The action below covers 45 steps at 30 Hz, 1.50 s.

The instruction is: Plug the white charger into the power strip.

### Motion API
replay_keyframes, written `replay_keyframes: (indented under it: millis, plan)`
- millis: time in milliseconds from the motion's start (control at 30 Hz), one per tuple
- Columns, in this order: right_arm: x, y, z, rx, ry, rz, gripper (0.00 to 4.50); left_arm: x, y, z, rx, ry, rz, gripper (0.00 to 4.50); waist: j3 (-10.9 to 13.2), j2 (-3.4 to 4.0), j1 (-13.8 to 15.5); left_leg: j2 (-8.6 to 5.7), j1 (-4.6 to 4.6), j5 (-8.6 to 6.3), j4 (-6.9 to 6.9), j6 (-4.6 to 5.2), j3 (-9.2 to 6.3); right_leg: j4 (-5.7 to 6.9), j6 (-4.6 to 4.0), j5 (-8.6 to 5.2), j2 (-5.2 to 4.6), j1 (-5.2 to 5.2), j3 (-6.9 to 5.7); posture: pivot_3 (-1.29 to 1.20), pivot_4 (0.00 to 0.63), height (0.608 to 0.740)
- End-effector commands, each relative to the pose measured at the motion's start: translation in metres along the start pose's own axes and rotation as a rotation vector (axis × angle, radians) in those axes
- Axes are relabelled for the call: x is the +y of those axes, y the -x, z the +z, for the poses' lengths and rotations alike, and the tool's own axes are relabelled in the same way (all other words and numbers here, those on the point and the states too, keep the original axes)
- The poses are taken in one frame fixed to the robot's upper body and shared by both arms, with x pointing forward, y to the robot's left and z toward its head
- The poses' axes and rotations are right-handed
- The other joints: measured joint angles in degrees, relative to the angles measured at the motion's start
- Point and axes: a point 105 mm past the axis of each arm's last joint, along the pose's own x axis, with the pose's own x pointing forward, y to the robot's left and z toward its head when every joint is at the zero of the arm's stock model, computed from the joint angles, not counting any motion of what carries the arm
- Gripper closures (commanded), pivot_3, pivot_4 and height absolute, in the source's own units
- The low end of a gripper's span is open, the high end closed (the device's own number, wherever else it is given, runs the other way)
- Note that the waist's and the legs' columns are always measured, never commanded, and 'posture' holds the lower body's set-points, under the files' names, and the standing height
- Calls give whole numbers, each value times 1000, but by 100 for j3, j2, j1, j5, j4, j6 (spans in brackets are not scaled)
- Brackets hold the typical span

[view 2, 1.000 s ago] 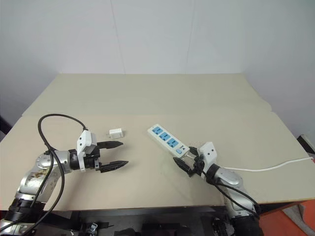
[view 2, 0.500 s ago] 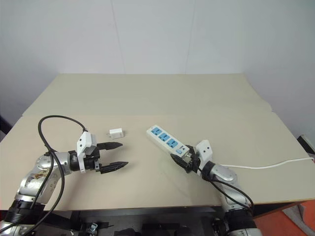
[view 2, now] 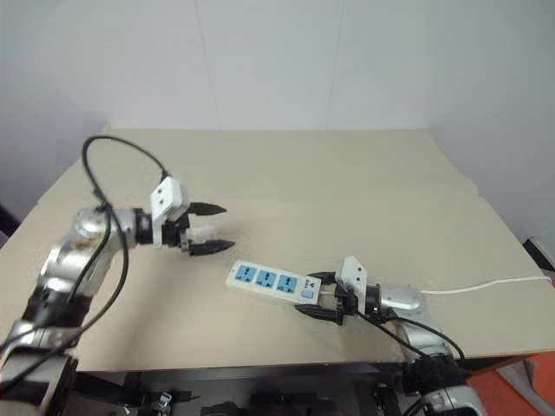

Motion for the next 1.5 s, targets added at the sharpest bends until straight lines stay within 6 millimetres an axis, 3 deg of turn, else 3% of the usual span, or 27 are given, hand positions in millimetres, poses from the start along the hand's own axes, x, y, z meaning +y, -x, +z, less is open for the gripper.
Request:
replay_keyframes:
  millis: [33,233,367,667,967,1500]
  plan:
    - [-5,-11,5,13,49,58,1061,23,-2,-6,226,-9,-26,0,3,0,-6,-1,-2,0,0,0,0,-1,2,-1,1,0,-2,0,150,740]
    - [-10,-26,-3,36,59,56,1061,56,-4,-14,542,-20,8,0,11,-3,-41,-1,-8,0,-1,0,9,-1,6,-5,2,-9,1,0,150,740]
    - [-7,-29,-7,34,50,50,1061,68,-4,-19,631,-3,65,0,18,-14,-115,0,-10,0,1,0,7,4,7,-5,1,-9,1,0,150,740]
    - [-2,-28,-12,50,49,33,1061,60,-9,-41,780,-31,-3,0,20,-19,-124,0,-11,0,1,0,5,9,9,-6,-2,-10,0,0,150,740]
    - [2,-31,-12,50,44,23,1061,53,-26,-52,763,-3,6,0,21,-21,-132,0,-9,0,1,0,1,14,9,-6,-2,-11,0,0,150,740]
    - [3,-31,-12,59,39,-1,1061,49,-31,-69,839,-45,11,0,21,-21,-131,0,-9,0,1,0,1,16,9,-6,-2,-11,0,0,150,740]
